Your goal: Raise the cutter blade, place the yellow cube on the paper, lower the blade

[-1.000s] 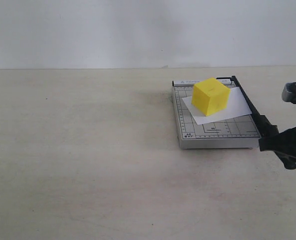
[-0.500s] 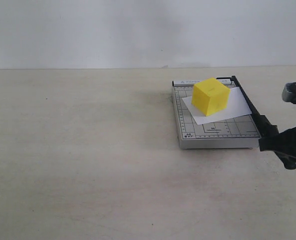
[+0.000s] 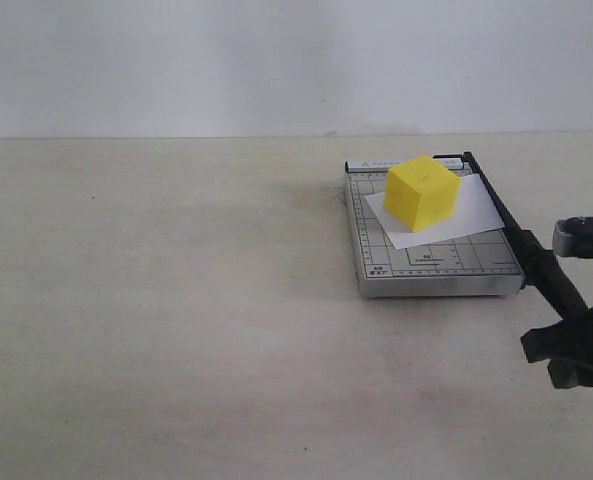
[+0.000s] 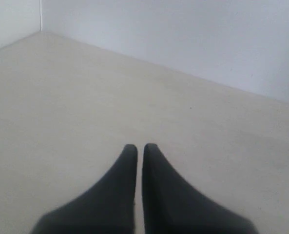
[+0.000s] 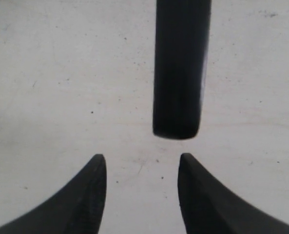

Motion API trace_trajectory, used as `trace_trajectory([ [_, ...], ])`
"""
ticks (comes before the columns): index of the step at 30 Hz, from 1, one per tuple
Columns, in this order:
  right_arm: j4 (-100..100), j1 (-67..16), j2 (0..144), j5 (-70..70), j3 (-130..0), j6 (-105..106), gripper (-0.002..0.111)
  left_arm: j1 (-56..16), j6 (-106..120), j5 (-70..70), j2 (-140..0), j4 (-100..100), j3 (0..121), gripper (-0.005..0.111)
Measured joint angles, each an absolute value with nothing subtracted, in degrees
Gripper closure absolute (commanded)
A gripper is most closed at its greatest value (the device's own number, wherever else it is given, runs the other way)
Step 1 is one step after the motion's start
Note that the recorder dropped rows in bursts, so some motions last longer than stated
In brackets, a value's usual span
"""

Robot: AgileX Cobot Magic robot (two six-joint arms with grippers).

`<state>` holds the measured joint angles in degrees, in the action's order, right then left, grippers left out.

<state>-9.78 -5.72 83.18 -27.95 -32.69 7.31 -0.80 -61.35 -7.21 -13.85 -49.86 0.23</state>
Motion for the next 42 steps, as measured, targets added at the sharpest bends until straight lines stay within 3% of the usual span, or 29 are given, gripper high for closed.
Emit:
trace_trajectory([
  [3,-6.4,-5.7,79.9,-35.3,-36.1,6.3,0.066,-0.8,-61.3,-7.2,-10.3,-49.9,0.2,0.102],
  [7,1.8,-5.7,69.4,-45.4,-41.3,-3.8,0.087,-0.8,-61.3,-7.6,-5.3,-49.9,0.2,0.102],
  [10,1.3,-5.7,59.0,-45.1,-42.1,-7.3,0.107,-0.8,-61.3,-9.0,-2.6,-49.9,0.2,0.102],
  [11,0.0,-5.7,54.5,-43.6,-42.1,-7.3,0.108,-0.8,-61.3,-9.7,-1.8,-49.9,0.2,0.102],
  [16,-12.7,-5.7,17.5,-28.2,-37.4,4.2,0.108,-0.8,-61.4,-12.4,-0.2,-49.0,0.2,0.102],
  [20,-10.6,-5.7,3.1,-29.3,-35.2,7.0,0.108,-0.8,-61.2,-12.9,-0.2,-48.9,0.2,0.102],
  [24,-6.4,-5.7,1.4,-32.2,-28.3,6.9,0.108,-0.8,-59.9,-12.9,-0.2,-48.8,0.2,0.102],
  [29,-5.9,-5.7,1.5,-4.6,-11.3,3.2,0.108,-0.8,-59.3,-12.9,-0.2,-48.8,0.2,0.102],
  [32,-5.9,-5.7,1.5,3.5,-5.4,0.4,0.108,-0.8,-59.3,-12.9,-0.2,-48.8,0.2,0.102],
  [36,-5.9,-5.7,1.5,4.6,-0.6,-0.8,0.108,-0.8,-58.9,-13.0,-0.2,-48.8,0.2,0.102],
  [42,-5.7,-5.7,1.5,-5.1,-0.3,-0.8,0.108,-0.8,-58.9,-13.0,-0.2,-48.8,0.2,0.102],
])
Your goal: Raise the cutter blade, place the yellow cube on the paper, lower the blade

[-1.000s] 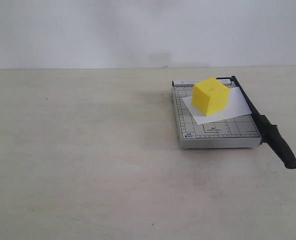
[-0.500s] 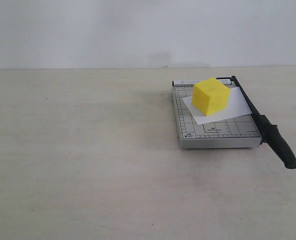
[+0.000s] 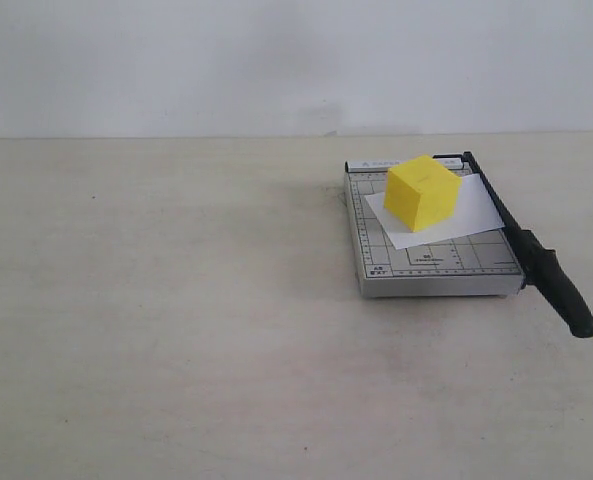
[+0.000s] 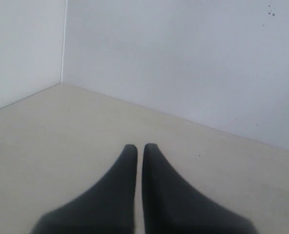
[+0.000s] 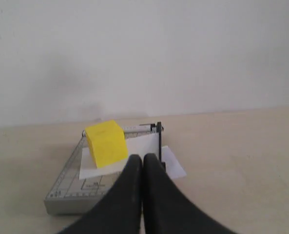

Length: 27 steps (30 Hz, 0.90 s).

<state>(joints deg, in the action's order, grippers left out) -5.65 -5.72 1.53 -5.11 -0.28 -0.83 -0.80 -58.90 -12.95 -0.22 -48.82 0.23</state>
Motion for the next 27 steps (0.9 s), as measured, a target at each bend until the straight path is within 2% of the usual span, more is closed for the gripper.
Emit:
trace_trajectory([
  [9,-3.9,-5.3,1.5,-18.6,0.1,-0.4,0.108,-0.8,-53.8,-13.2,-0.2,-44.5,0.2,0.102],
  [18,-1.7,4.4,1.5,-15.8,0.1,-0.5,0.108,-0.8,-31.7,-13.5,-0.2,-26.7,0.2,0.102],
  [23,2.2,5.3,1.5,-8.2,0.1,1.3,0.108,-0.8,-14.3,-14.1,-0.2,-11.9,0.2,0.102],
  [27,2.8,5.3,1.5,-15.6,0.1,2.3,0.108,-0.8,-5.8,-14.8,-0.2,-4.6,0.2,0.102],
])
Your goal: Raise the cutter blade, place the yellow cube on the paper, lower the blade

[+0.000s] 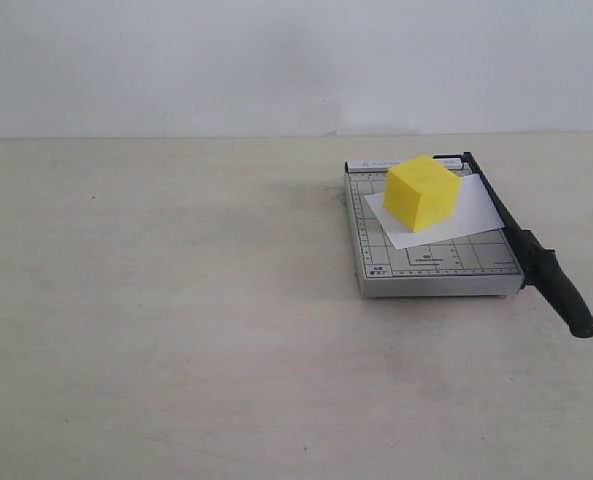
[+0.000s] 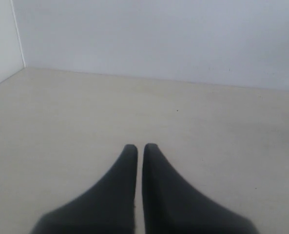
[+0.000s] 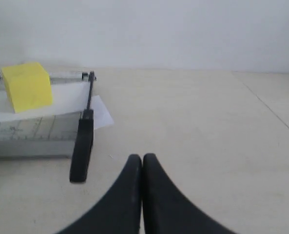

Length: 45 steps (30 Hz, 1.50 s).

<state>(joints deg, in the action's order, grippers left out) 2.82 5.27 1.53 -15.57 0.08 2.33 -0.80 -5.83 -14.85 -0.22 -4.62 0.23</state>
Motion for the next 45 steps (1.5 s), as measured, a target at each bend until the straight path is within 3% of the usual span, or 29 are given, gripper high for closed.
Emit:
trace_trajectory([
  [45,3.2,5.3,1.5,-18.7,0.1,7.4,0.108,-0.8,-3.6,-15.0,-0.2,-2.4,0.2,0.102],
])
